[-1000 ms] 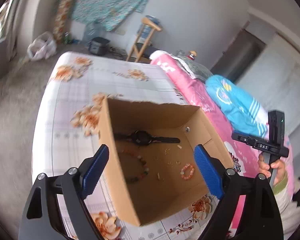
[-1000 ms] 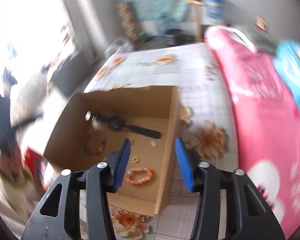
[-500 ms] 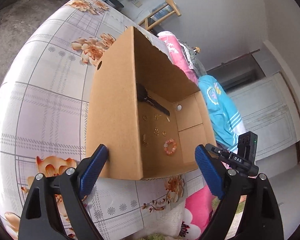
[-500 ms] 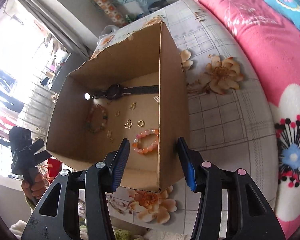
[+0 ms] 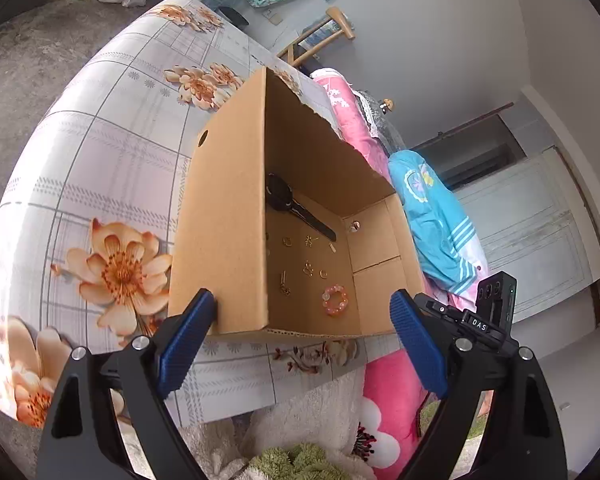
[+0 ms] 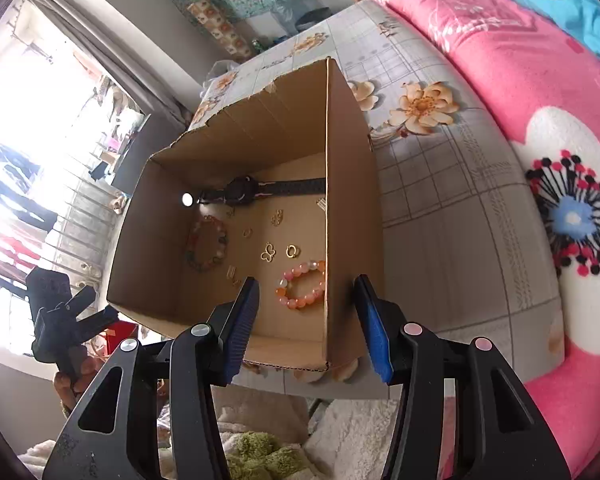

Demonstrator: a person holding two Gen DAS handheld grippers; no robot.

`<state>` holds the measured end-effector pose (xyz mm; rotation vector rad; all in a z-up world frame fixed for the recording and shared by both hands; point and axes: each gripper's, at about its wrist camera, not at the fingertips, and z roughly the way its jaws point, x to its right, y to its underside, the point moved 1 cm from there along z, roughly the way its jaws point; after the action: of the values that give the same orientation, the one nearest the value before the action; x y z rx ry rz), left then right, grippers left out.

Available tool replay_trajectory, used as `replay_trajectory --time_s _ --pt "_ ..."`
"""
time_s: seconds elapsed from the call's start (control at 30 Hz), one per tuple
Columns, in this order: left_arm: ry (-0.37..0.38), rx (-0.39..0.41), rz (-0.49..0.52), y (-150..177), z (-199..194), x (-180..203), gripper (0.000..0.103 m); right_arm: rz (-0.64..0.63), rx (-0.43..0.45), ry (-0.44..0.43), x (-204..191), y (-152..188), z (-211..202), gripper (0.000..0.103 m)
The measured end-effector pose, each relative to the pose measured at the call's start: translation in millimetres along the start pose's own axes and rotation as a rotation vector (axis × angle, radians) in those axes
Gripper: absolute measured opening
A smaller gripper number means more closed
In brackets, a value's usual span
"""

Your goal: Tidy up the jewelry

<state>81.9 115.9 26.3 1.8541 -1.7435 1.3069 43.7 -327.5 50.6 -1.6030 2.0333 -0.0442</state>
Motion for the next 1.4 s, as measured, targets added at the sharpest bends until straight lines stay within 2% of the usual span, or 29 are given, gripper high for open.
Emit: replay_trajectory --time_s 0.17,0.23,0.27,0.4,0.5,0.57,0.67,0.77,0.93,1.17,1.3,1.4 --pt "-0.026 0.026 0.063 10.2 -3.9 8.1 0.086 -0.003 0.046 0.025 -0.1 8.1 2.4 0.049" --pt "-0.103 0.085 0.129 16.3 -13.5 18.0 0.086 -0.013 0.09 0.056 -3.7 13.5 -3.3 0.05" --pt "-0.147 0.123 0.169 20.2 -19.3 23.9 0.087 -0.029 0.141 0.101 -7.4 18.5 -11.3 0.051" --pt "-0.29 0.217 0.283 40.6 -32.8 48.3 0.091 -0.071 0.279 0.206 -20.1 41.8 -38.0 0.067" --pt "-0.373 0.277 0.365 58.0 -36.8 64.6 0.097 -0.125 0.325 0.299 -29.0 62.0 -48.0 0.075" --pt "-0.398 0.299 0.39 67.6 -37.9 72.5 0.097 -0.164 0.33 0.331 -34.8 73.7 -50.0 0.079" --pt "-0.417 0.267 0.37 75.6 -32.8 74.0 0.097 -0.172 0.311 0.33 -37.6 84.6 -46.2 0.086" --pt "-0.504 0.227 0.346 81.4 -24.0 74.1 0.098 -0.159 0.284 0.306 -43.3 92.7 -37.9 0.089" --pt "-0.603 0.262 0.376 96.0 -16.9 77.8 0.098 -0.206 0.274 0.309 -63.4 103.8 -21.9 0.094" --pt "-0.641 0.312 0.386 101.1 -10.3 84.9 0.098 -0.254 0.257 0.357 -80.1 110.6 -9.9 0.095" --pt "-0.687 0.278 0.414 101.1 1.7 86.6 0.098 -0.271 0.266 0.381 -84.0 110.0 -8.7 0.095" --pt "-0.678 0.249 0.394 100.8 9.0 85.8 0.098 -0.268 0.266 0.385 -85.0 108.1 -6.8 0.095"
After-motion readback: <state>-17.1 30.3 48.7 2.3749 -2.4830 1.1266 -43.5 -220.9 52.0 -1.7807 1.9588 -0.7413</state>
